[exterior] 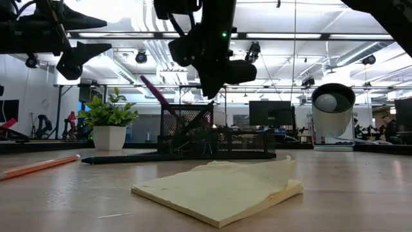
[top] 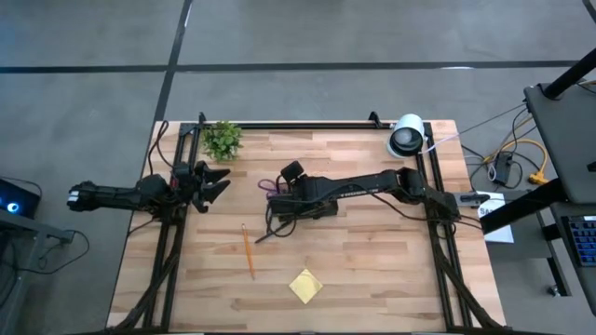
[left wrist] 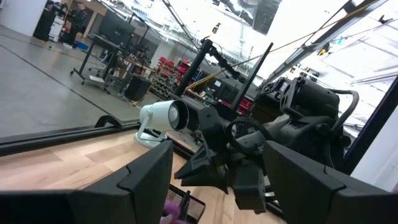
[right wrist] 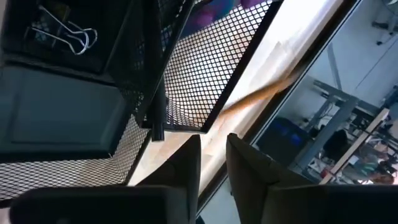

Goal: Pick and place office supplies into organizer
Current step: Put the right orange pencil into the black desk organizer

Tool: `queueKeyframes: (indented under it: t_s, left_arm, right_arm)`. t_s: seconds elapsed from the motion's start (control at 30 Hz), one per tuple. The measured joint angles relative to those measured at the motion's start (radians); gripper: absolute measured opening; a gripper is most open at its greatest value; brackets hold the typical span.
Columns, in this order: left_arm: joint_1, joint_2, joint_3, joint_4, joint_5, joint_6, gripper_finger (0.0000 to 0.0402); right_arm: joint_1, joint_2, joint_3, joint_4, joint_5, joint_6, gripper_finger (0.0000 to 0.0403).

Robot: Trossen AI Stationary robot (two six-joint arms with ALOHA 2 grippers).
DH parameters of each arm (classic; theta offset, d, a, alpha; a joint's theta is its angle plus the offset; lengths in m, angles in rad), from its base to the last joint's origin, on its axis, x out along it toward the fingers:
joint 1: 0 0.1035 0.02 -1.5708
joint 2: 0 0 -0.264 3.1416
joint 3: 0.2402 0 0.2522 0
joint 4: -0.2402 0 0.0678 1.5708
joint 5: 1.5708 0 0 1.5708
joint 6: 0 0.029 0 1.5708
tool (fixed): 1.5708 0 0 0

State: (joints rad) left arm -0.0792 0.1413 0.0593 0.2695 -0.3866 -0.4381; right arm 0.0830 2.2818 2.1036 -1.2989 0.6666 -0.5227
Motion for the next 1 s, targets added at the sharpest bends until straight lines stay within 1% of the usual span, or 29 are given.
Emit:
queueKeyframes:
  t_s: [0.23,0.3,0.33,0.4,0.43,0.47,0.5,0.53,0.6,0.63,0.67,0.7,0.73,0.77,0.9,1.0]
  left_arm:
    - [0.0,0.0,0.0,0.001,0.0,0.0,0.0235]
    - [0.0,0.0,0.0,0.001,0.0,0.0,0.0235]
    - [0.0,0.0,0.0,0.001,0.0,-0.001,0.0235]
    - [0.0,0.0,0.001,0.0,0.0,-0.001,0.0235]
    - [0.0,0.0,0.004,0.0,0.0,-0.001,0.0235]
    - [0.0,0.0,0.007,0.003,0.0,-0.002,0.0235]
    - [0.0,-0.001,0.009,0.003,0.0,-0.002,0.0235]
    - [0.0,-0.001,0.011,0.003,0.0,-0.002,0.0235]
    - [0.0,-0.001,0.012,0.001,0.0,-0.003,0.0235]
    - [0.0,-0.001,0.014,0.002,0.0,-0.009,0.0235]
    - [0.0,-0.001,0.017,0.003,-0.003,-0.023,0.0235]
    - [0.0,-0.002,0.018,0.005,-0.013,-0.028,0.0235]
    - [0.0,-0.001,0.019,0.005,-0.017,-0.028,0.0235]
    - [0.0,-0.001,0.021,0.005,-0.024,-0.027,0.0235]
    - [0.0,-0.001,0.024,0.007,-0.059,-0.027,0.0235]
    - [0.0,-0.001,0.023,0.005,-0.095,-0.027,0.0235]
  right_arm:
    - [0.0,0.0,0.0,0.001,-0.01,0.033,0.0084]
    - [0.002,0.0,-0.001,-0.002,0.006,0.041,0.0086]
    - [0.006,-0.001,-0.001,-0.007,0.052,0.057,0.0086]
    - [0.016,-0.011,-0.002,-0.012,0.194,0.137,0.0084]
    - [0.018,-0.024,0.0,-0.015,0.236,0.198,0.0083]
    - [0.015,-0.04,0.015,-0.039,0.218,0.272,0.0082]
    - [0.003,-0.051,0.043,-0.063,0.135,0.361,0.008]
    - [-0.02,-0.063,0.081,-0.08,-0.008,0.477,0.0077]
    - [-0.106,-0.076,0.14,-0.108,-0.359,0.73,0.0069]
    - [-0.162,-0.079,0.157,-0.109,-0.515,0.803,0.0065]
    - [-0.217,-0.079,0.166,-0.104,-0.628,0.836,0.0062]
    - [-0.275,-0.076,0.173,-0.096,-0.708,0.842,0.0059]
    - [-0.325,-0.075,0.177,-0.083,-0.752,0.832,0.0058]
    - [-0.369,-0.075,0.181,-0.071,-0.767,0.801,0.0058]
    - [-0.498,-0.051,0.186,-0.079,-0.751,0.622,0.0068]
    - [-0.541,0.009,0.177,-0.07,-0.732,0.443,0.0083]
